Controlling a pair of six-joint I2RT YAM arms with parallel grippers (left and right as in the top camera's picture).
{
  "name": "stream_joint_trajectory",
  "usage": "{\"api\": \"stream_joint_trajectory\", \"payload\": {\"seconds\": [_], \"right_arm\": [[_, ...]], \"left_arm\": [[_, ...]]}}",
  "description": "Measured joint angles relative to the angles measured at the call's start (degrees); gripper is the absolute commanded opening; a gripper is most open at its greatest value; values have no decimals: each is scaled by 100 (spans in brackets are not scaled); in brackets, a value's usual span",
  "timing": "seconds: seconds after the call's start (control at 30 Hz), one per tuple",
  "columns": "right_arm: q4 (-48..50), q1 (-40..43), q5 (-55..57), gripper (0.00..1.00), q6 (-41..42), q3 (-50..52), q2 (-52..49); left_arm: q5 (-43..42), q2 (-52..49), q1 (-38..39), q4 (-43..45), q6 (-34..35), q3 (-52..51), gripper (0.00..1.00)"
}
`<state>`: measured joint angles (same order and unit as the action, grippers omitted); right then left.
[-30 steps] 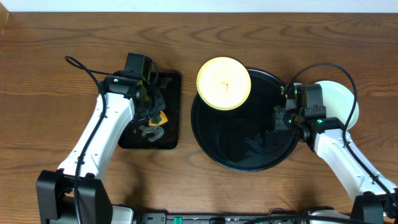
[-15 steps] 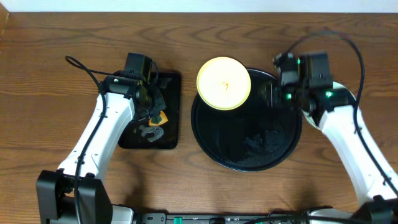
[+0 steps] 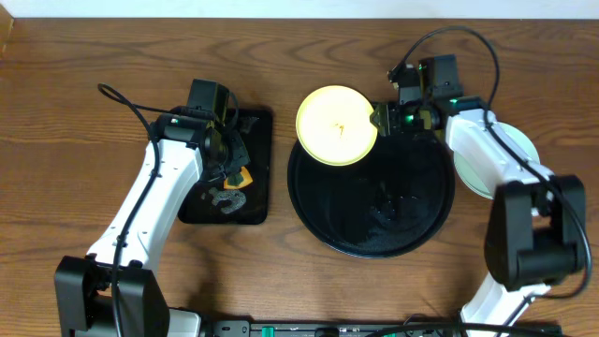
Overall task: Clean dirty plates on tray and stack at the side
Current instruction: 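Grip and tilt the yellow plate with the right gripper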
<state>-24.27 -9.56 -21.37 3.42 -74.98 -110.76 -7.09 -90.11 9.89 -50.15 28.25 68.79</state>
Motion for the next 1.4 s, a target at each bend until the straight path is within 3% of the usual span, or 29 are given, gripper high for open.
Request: {"api": "stream_joint_trajectory", "payload": {"seconds": [0.1,0.2,0.5,0.73,1.0,1.23,1.4], "right_arm": [[229,-2,-37,44,48,0,-328],[376,-4,-61,35,177,0,-514],[422,-4,-85,30,501,0,-778],[334,-4,-138,2,540,0,-828],[-103,-4,-223,1,590,-7,-684],[-1725,-9,0,1,492,4,186],[-2485,-142,225,1,481,24,396]], "left_arm": [[0,0,2,0,-2,0,7],[0,0,0,0,-2,0,8],[0,0,0,-2,-2,0,8],[0,0,2,-7,-2,0,8],[0,0,0,-20,-2,0,8],[-13,0,2,13,-2,0,8],[-457,0,39,549,-4,0,8]]}}
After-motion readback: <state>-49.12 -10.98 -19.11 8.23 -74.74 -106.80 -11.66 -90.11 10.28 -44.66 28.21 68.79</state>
